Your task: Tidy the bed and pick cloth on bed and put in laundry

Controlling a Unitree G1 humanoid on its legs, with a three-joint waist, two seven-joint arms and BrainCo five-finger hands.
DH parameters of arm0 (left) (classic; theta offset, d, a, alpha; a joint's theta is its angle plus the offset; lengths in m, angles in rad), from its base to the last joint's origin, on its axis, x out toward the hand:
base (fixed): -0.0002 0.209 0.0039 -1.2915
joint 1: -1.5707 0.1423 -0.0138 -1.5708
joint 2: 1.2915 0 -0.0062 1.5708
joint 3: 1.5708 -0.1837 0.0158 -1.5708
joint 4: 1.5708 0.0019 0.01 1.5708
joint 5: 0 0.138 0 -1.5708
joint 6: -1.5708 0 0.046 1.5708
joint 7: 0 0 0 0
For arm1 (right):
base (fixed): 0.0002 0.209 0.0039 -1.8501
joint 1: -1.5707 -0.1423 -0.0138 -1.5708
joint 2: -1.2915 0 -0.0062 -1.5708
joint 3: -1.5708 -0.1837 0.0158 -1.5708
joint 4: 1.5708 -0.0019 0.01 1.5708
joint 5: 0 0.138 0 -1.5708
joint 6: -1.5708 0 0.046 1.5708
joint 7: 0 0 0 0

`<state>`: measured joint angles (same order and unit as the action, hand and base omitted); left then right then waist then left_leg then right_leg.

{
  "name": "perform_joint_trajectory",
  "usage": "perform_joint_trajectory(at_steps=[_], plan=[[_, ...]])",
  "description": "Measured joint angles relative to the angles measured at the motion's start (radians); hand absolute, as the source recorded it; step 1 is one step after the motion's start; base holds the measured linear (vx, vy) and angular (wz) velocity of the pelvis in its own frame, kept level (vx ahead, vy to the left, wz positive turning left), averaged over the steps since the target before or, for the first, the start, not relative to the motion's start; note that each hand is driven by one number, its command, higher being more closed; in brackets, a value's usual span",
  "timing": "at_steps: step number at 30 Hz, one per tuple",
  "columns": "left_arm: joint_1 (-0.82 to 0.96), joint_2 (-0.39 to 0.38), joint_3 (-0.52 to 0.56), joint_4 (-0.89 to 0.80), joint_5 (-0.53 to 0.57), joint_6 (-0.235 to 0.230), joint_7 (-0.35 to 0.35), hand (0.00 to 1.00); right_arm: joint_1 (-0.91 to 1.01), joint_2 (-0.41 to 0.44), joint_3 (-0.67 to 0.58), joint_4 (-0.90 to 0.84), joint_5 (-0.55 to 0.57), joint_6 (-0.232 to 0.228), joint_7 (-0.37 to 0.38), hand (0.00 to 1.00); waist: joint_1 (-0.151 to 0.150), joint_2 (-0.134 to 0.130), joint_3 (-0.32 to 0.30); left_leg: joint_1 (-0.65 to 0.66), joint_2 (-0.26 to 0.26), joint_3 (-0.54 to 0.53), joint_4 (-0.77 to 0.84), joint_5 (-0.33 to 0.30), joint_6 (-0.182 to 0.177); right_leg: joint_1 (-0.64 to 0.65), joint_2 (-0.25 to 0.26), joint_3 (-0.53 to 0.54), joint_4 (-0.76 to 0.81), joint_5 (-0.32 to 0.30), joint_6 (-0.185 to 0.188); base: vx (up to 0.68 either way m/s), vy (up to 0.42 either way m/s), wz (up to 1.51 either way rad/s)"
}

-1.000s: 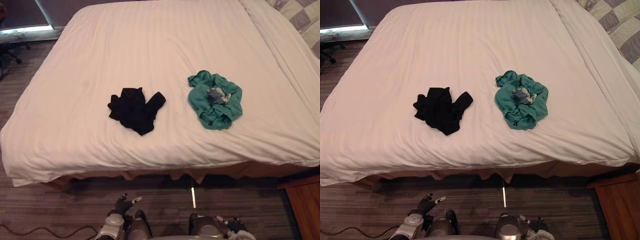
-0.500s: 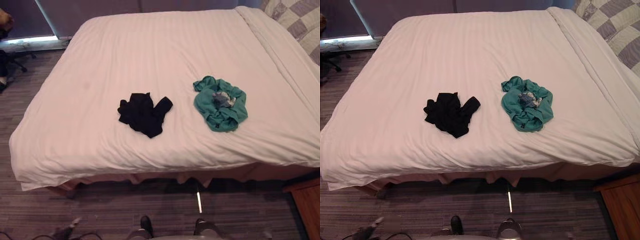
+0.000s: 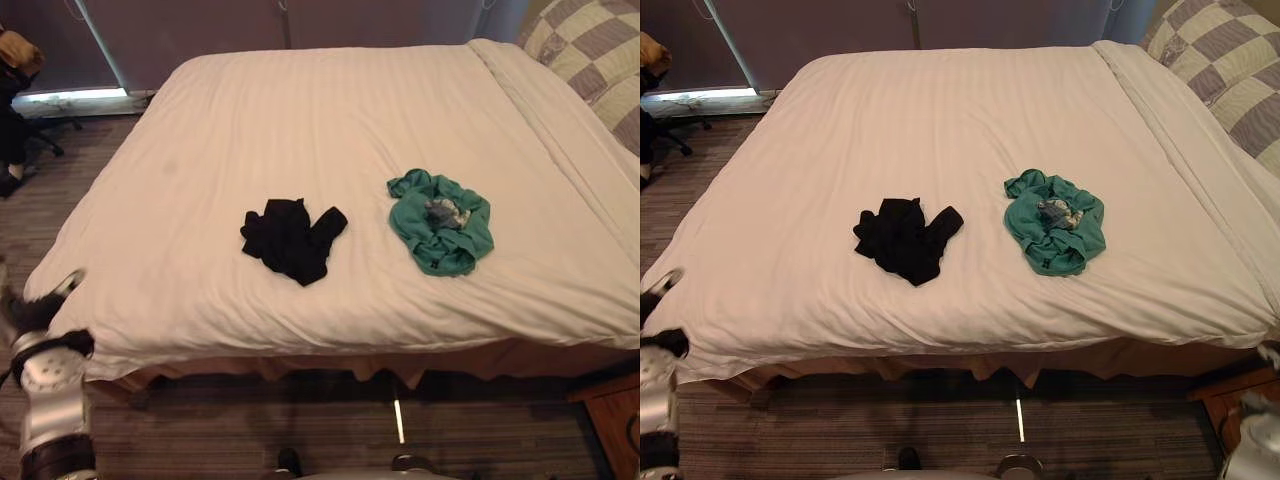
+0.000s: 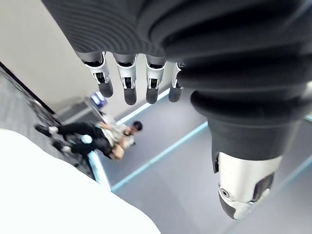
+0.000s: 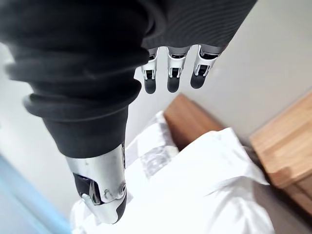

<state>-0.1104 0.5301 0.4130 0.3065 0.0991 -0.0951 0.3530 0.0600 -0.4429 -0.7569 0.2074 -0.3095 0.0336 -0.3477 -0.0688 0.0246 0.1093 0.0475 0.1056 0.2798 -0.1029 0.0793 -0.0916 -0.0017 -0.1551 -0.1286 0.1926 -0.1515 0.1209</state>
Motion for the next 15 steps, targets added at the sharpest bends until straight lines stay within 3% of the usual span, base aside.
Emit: perform_joint_trajectory(at_steps=[7,13,15], plan=[[-0.180,0.000,-0.201,0.017,0.003,-0.006,-0.004,0.00,-0.132,-0.085,0.179,-0.076,-0.016,-0.031,0.002,0.00,-0.019,0.005,0.045,-0.041,0.001,0.028,0.008,0.015,0.000,-0.089,0.005,0.047,0.038,0.005,-0.008,0.02,0.003,-0.13],[-0.462,0.003,-0.325,0.229,0.026,0.014,-0.006,0.00,-0.220,-0.083,0.275,-0.122,-0.016,-0.041,0.002,0.00,-0.033,0.007,0.159,-0.119,0.013,0.081,0.008,0.040,0.011,-0.209,0.022,0.114,0.051,0.050,-0.017,-0.06,-0.008,-0.28],[-0.551,0.007,-0.352,0.303,0.035,0.029,-0.011,0.00,-0.222,-0.083,0.298,-0.171,-0.016,-0.055,0.002,0.00,-0.055,0.002,0.206,-0.149,0.015,0.088,0.008,0.045,0.014,-0.249,0.027,0.131,0.052,0.063,-0.014,-0.04,-0.018,-0.20]])
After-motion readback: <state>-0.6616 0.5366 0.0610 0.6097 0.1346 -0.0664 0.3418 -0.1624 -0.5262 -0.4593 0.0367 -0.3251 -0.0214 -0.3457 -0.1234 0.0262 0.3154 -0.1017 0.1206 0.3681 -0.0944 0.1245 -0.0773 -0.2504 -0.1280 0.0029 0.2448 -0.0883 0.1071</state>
